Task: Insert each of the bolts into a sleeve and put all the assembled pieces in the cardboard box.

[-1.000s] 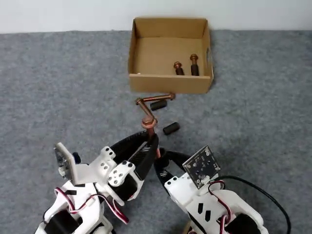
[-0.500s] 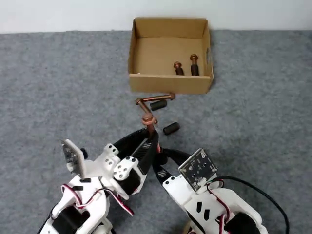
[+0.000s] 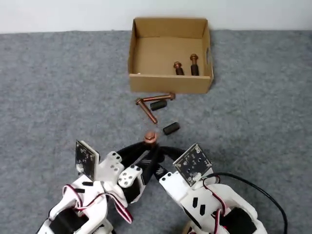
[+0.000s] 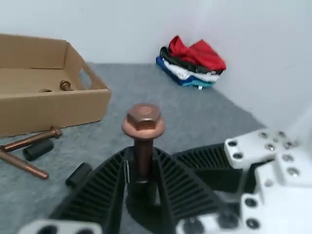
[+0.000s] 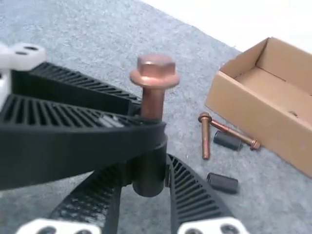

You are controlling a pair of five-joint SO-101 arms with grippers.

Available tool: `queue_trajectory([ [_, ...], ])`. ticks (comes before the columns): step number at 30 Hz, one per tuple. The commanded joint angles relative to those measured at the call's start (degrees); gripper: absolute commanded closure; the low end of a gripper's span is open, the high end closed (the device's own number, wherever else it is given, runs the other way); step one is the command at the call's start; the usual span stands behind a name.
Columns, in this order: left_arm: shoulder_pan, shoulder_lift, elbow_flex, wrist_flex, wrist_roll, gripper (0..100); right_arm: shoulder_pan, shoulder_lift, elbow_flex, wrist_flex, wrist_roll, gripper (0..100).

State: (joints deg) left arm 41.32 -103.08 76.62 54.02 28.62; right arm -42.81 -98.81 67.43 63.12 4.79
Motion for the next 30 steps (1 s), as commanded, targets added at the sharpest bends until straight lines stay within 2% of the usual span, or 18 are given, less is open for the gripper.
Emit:
queue_trajectory([
  [1, 1.05, 0.09, -1.89, 5.45, -3.16, 100, 0.13, 0.13, -0.97, -2.15, 0.53, 99.1],
  [5, 1.05, 0.26, -1.71, 7.21, -5.19, 98, 0.13, 0.13, -0.97, -2.15, 0.62, 99.1],
  [10, 1.05, 0.35, -1.98, 8.26, -8.79, 89, 0.22, 0.13, -0.97, -2.15, 0.62, 99.1],
  [15, 0.79, 0.44, -4.79, 10.81, -8.97, 84, 0.22, 0.13, -0.97, -1.89, 0.62, 99.1],
  [26, 0.53, 0.44, -16.92, 20.84, -9.14, 84, 0.31, 0.4, -0.97, -1.63, 0.7, 99.1],
  [30, -4.04, 0.44, -19.21, 21.98, -9.76, 84, 0.48, 0.48, -0.97, -1.8, 0.7, 99.1],
])
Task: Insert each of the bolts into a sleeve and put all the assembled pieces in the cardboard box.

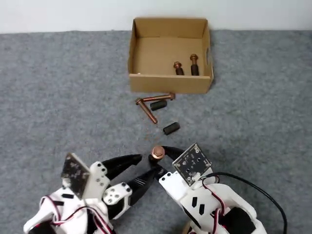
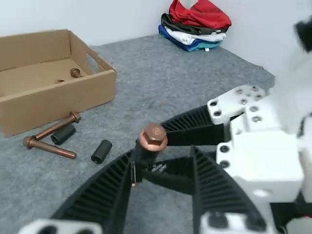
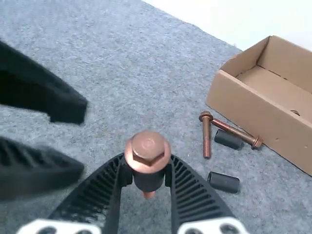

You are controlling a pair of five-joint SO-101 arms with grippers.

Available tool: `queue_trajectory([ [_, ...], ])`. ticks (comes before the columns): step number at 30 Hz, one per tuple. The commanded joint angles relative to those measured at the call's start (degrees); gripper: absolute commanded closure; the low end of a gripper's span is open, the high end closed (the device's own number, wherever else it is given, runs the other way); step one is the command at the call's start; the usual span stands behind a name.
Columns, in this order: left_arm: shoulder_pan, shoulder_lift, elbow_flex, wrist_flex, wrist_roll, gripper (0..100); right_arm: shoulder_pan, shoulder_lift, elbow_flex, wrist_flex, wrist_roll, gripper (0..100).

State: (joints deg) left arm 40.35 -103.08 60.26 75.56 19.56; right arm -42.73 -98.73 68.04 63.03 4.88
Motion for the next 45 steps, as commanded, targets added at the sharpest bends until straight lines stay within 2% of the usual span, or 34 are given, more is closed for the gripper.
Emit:
queue_trajectory([
  [1, -4.92, 0.26, -2.86, 0.44, -1.67, 85, 0.84, 0.4, -1.67, -1.71, 0.62, 99.1],
  [6, -15.12, 0.09, -1.19, -0.18, -3.96, 100, 10.07, 0.48, -1.58, -1.98, -1.67, 99.1],
  [10, -23.47, 0.0, 6.64, -0.7, -3.87, 100, 17.36, 0.84, -2.55, -2.07, -7.82, 99.1],
  [12, -27.08, 0.0, 11.56, -3.69, -3.87, 100, 20.53, 2.86, -3.96, -2.07, -9.85, 99.1],
  [14, -30.95, 0.0, 15.6, -7.38, -4.22, 100, 24.04, 7.16, -6.86, -2.07, -13.01, 99.1],
  [18, -35.87, 0.0, 25.8, -13.71, -10.37, 100, 28.26, 22.2, -14.59, -3.56, -16.44, 99.1],
  [22, -37.19, 0.0, 36.35, -21.8, -13.8, 100, 28.97, 38.81, -24.35, -9.71, -17.05, 99.1],
  [26, -37.1, -0.88, 36.26, -23.65, -13.63, 100, 28.88, 54.2, -34.29, -16.4, -16.88, 99.1],
  [30, -37.54, -1.05, 36.26, -22.77, -13.63, 100, 28.88, 69.32, -44.48, -24.31, -16.79, 99.1],
  [34, -37.54, -1.05, 36.26, -17.67, -13.54, 100, 28.97, 84.62, -56.62, -30.9, -16.79, 99.1],
  [40, -37.54, 3.6, 36.44, -19.08, -13.45, 100, 28.97, 105.89, -77.8, -31.87, -16.7, 99.1],
  [45, -37.54, 11.25, 36.53, -25.85, -13.36, 100, 28.97, 122.77, -94.42, -31.78, -16.7, 99.1],
])
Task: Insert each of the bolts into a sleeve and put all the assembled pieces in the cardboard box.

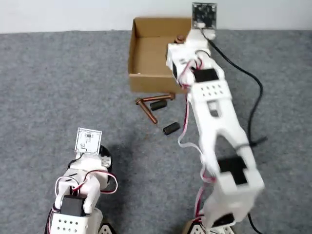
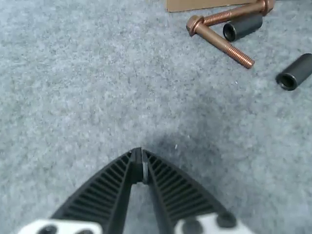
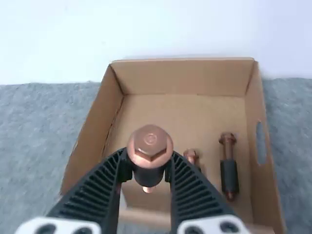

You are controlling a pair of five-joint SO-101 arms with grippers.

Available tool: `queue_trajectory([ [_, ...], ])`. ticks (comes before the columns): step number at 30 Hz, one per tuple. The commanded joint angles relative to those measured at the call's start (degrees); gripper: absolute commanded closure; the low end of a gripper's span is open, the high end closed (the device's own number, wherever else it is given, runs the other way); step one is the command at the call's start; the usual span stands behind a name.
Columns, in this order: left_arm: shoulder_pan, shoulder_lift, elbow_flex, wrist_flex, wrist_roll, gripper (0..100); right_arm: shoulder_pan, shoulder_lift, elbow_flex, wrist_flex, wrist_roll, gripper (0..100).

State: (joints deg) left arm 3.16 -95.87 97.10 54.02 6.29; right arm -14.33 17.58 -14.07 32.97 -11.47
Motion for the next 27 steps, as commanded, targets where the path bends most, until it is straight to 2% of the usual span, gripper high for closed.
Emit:
queue_trajectory([
  [1, -0.35, 5.63, -0.31, -5.71, -0.09, 100, 0.57, 9.54, -15.21, -1.71, -0.35, 99.1],
  [7, -0.44, 12.13, -0.31, -12.57, -0.09, 100, 0.4, 25.36, -29.45, -0.22, 1.49, 99.1],
  [11, -0.44, 12.22, -0.31, -12.57, -0.09, 100, 0.31, 33.63, -36.22, 3.21, 6.07, 99.1],
  [19, -0.44, 12.22, -0.31, -12.57, -0.09, 100, 0.48, 43.74, -48.35, 14.37, 6.15, 98.6],
  [25, -0.44, 12.22, -0.31, -12.57, -0.09, 100, 0.31, 47.08, -57.32, 21.76, 6.24, 83.6],
  [27, -0.53, 12.22, -0.31, -12.57, -0.09, 100, 0.13, 47.16, -60.66, 24.48, 6.24, 82.9],
])
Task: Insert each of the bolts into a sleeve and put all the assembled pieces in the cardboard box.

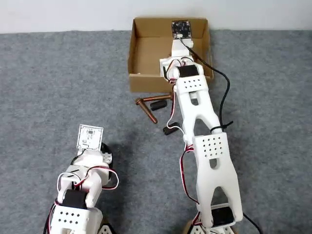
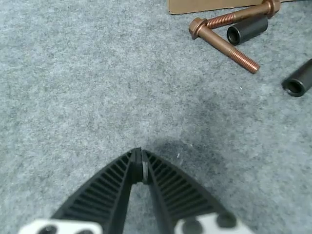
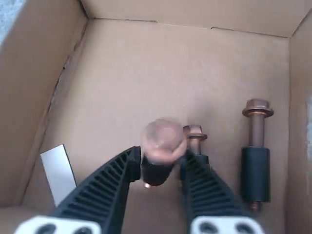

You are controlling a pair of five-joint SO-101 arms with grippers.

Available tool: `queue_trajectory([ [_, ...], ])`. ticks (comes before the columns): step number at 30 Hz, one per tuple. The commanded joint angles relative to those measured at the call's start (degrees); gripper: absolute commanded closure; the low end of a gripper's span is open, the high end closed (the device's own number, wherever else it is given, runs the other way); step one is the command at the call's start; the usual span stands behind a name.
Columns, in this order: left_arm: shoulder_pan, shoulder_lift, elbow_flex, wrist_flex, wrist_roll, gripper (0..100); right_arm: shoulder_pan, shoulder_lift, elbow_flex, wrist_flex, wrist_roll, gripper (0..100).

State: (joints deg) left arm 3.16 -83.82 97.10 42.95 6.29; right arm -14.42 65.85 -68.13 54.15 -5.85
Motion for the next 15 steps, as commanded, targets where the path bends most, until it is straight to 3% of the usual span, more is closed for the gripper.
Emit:
queue_trajectory([
  [1, -0.53, 0.18, -0.31, -1.49, -0.09, 100, 0.13, -1.19, -8.44, 4.79, 0.62, 82.9],
  [9, -2.73, 0.18, -0.31, -1.76, 0.0, 100, -1.1, -1.19, -28.22, 24.66, 0.62, 83.0],
  [15, -2.99, 0.18, -0.31, -1.76, 0.0, 100, -3.82, -5.67, -28.13, 43.38, 0.62, 83.0],
])
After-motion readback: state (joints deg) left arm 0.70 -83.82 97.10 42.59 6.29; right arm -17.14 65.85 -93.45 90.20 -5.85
